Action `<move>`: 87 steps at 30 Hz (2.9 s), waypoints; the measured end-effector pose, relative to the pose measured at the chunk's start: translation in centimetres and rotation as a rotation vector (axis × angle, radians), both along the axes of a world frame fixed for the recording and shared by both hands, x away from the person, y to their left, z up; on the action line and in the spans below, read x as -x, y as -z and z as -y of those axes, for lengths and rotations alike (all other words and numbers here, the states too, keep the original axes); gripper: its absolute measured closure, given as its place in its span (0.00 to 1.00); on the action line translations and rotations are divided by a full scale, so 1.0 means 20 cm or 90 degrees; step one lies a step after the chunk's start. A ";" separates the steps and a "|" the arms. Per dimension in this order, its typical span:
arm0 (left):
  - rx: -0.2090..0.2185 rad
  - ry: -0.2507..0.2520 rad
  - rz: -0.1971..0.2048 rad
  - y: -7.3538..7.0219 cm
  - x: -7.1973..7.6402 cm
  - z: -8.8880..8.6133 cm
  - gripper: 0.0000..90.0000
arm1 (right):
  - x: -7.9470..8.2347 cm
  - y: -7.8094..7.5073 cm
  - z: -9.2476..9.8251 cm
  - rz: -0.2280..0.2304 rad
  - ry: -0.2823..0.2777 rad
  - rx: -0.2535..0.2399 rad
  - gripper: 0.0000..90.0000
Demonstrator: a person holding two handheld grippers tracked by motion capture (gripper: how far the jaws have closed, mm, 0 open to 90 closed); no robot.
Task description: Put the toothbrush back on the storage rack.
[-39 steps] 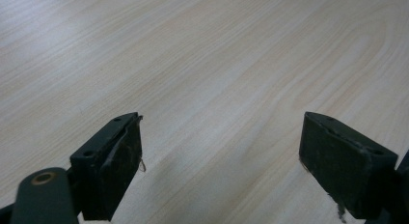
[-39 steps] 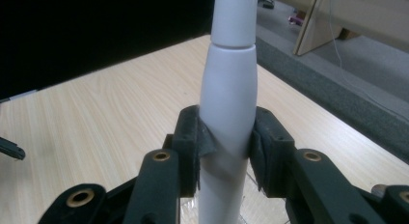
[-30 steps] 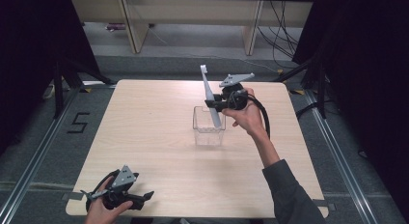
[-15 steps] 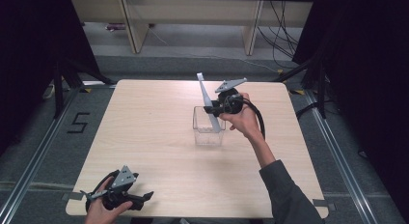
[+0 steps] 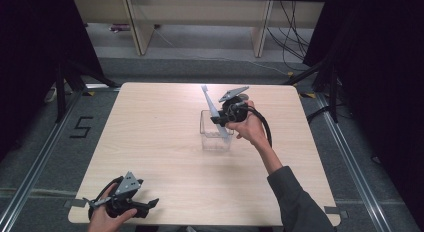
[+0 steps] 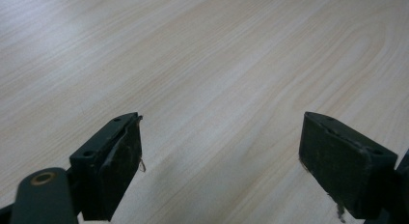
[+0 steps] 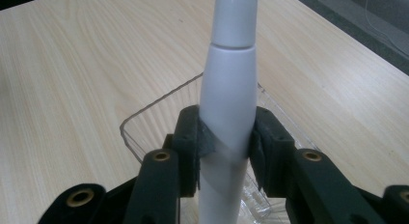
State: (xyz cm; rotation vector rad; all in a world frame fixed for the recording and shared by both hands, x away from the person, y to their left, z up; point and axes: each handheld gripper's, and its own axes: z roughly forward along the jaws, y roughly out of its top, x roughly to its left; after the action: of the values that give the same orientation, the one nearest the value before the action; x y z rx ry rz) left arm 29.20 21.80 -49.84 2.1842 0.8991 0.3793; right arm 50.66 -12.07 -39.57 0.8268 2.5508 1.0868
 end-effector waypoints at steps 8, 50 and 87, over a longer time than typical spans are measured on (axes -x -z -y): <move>0.001 0.005 -0.005 0.01 0.00 0.00 0.16 | -0.02 0.05 -0.01 -0.013 -0.014 0.026 0.75; 0.003 0.004 -0.006 0.01 0.00 -0.01 0.16 | -0.12 0.14 -0.13 -0.079 0.022 0.077 0.74; -0.003 -0.002 -0.009 0.01 0.01 -0.01 0.16 | 0.07 -0.05 0.04 -0.017 0.016 -0.023 0.54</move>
State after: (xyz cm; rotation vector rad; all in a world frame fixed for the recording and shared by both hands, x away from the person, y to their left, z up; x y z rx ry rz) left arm 29.01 21.98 -50.05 2.1926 0.9099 0.3678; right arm 49.34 -12.83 -38.66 0.8855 2.5431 1.1245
